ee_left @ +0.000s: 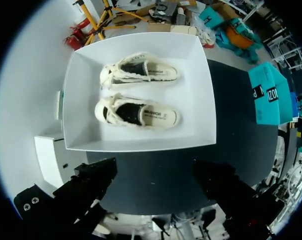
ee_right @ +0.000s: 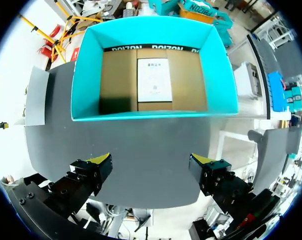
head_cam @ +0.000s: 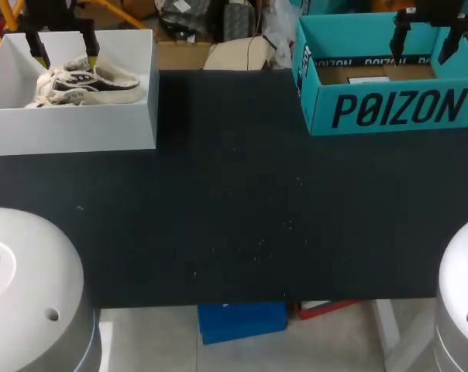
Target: Take the shoe out of the shoebox, open the shoe tongue, remove and reinsert the insole, then place the shoe into the shoebox
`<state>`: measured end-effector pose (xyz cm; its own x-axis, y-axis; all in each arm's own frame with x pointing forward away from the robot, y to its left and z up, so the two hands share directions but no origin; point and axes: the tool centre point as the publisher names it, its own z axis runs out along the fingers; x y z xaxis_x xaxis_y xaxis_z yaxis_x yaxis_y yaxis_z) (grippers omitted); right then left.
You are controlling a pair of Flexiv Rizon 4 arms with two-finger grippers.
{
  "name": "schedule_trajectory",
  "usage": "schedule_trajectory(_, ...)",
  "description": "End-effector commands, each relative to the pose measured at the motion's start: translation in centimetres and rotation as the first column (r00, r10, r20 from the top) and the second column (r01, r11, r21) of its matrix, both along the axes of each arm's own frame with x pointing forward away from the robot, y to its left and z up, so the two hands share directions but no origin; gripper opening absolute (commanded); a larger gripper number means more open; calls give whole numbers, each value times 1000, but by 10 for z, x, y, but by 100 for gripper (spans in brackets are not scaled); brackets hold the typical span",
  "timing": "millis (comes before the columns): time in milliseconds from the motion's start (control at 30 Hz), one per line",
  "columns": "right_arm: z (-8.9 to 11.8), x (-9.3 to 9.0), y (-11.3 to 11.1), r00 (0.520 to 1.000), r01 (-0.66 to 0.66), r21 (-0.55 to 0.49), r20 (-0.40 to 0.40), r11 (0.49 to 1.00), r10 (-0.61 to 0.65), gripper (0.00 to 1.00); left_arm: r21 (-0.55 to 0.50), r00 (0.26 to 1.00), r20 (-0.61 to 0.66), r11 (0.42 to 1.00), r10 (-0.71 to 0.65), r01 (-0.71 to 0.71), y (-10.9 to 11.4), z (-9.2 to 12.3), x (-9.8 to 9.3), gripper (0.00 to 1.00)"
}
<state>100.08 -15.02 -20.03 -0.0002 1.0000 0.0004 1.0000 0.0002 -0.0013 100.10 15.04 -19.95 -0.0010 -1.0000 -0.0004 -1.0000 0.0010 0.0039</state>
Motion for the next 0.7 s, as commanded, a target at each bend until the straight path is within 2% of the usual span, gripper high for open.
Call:
schedule_trajectory(33,0,0,0,1000,0,0,0,1000,0,100,-13,995,14,995,-94,94,-1,4,0,100)
schedule_trajectory(100,0,0,0,1000,0,0,0,1000,0,100,-5,951,77,954,-298,299,-3,10,-3,100)
schedule_trajectory(167,0,0,0,1000,0,0,0,1000,0,100,-5,856,119,862,-503,507,-1,17,-5,100)
schedule_trajectory(233,0,0,0,1000,0,0,0,1000,0,100,28,697,161,709,-699,704,3,22,-8,100)
schedule_trajectory(267,0,0,0,1000,0,0,0,1000,0,100,63,595,181,613,-783,787,6,23,-10,100)
schedule_trajectory(333,0,0,0,1000,0,0,0,1000,0,100,174,345,173,374,-922,911,16,25,-13,100)
schedule_trajectory(367,0,0,0,1000,0,0,0,1000,0,100,242,259,146,289,-955,926,21,25,-12,100)
schedule_trajectory(700,0,0,0,1000,0,0,0,1000,0,100,242,259,146,289,-955,926,21,25,-12,100)
